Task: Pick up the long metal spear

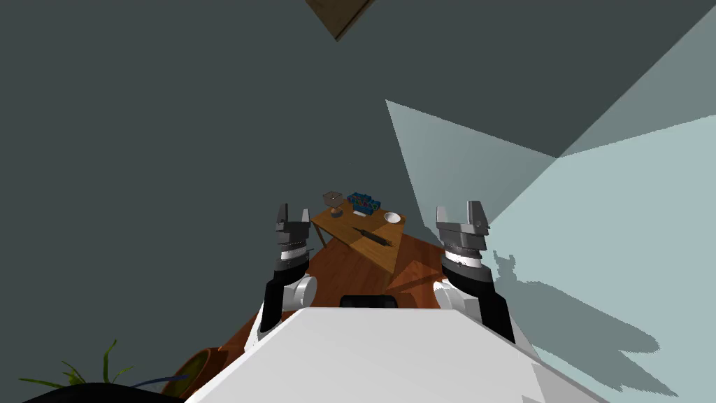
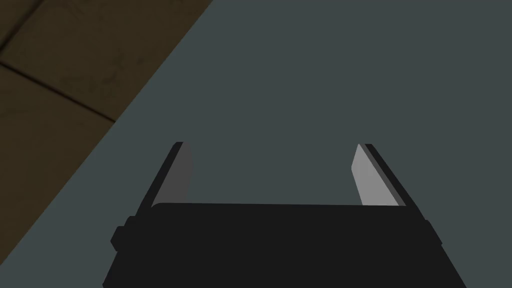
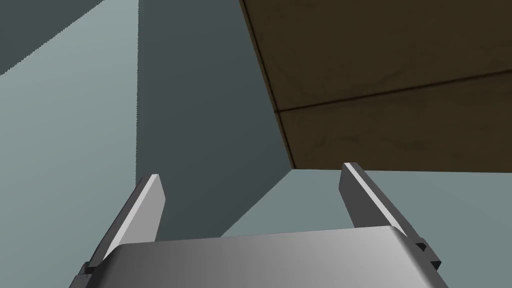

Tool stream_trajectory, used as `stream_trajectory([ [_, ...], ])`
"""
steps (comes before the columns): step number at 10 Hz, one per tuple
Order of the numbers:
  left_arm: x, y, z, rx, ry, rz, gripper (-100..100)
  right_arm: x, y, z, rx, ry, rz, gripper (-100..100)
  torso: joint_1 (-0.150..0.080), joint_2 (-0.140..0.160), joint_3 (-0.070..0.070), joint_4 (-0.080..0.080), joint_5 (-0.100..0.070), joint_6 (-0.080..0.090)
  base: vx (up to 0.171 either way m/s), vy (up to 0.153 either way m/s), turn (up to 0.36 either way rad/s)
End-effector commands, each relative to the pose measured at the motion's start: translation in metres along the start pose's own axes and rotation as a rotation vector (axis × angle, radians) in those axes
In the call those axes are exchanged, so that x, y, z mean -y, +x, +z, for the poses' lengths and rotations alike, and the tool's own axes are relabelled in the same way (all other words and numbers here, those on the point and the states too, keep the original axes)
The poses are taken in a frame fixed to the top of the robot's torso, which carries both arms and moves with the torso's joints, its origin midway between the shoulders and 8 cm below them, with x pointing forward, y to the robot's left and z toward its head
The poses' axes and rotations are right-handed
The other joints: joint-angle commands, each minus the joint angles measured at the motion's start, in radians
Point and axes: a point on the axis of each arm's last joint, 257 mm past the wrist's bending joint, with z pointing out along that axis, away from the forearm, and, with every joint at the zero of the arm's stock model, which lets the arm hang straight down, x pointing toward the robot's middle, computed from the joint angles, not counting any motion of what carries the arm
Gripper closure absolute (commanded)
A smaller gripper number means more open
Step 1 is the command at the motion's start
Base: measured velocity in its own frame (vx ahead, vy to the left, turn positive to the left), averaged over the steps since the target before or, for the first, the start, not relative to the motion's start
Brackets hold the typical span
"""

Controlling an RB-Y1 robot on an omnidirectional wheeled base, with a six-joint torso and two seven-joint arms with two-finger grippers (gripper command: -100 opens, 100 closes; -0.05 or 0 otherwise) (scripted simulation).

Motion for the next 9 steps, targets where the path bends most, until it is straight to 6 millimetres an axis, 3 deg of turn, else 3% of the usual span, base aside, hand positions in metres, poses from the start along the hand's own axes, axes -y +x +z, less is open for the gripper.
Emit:
stream_trajectory([
  [1, 0.000, 0.000, 0.000, 0.000, 0.000, 0.000, 0, 0.015, 0.007, -0.008, -0.051, 0.045, -0.023, -100, 0.000, 0.000, 0.000, 0.000, 0.000, 0.000, -0.023, 0.044, 0.158],
  [5, 0.000, 0.000, 0.000, 0.000, 0.000, 0.000, 0, 0.064, 0.020, -0.045, -0.187, 0.199, -0.093, -100, 0.006, 0.001, 0.001, 0.000, 0.001, 0.000, -0.024, 0.093, 0.224],
  [6, 0.000, 0.000, 0.000, 0.000, 0.000, 0.000, 0, 0.064, 0.022, -0.045, -0.199, 0.199, -0.095, -100, 0.007, 0.001, 0.001, 0.000, 0.002, 0.000, -0.006, 0.067, 0.076],
  [9, 0.000, 0.000, 0.000, 0.000, 0.000, 0.000, 0, 0.112, 0.028, -0.097, -0.329, 0.362, -0.163, -100, 0.006, 0.000, 0.000, 0.000, 0.001, -0.001, 0.010, 0.105, 0.287],
])
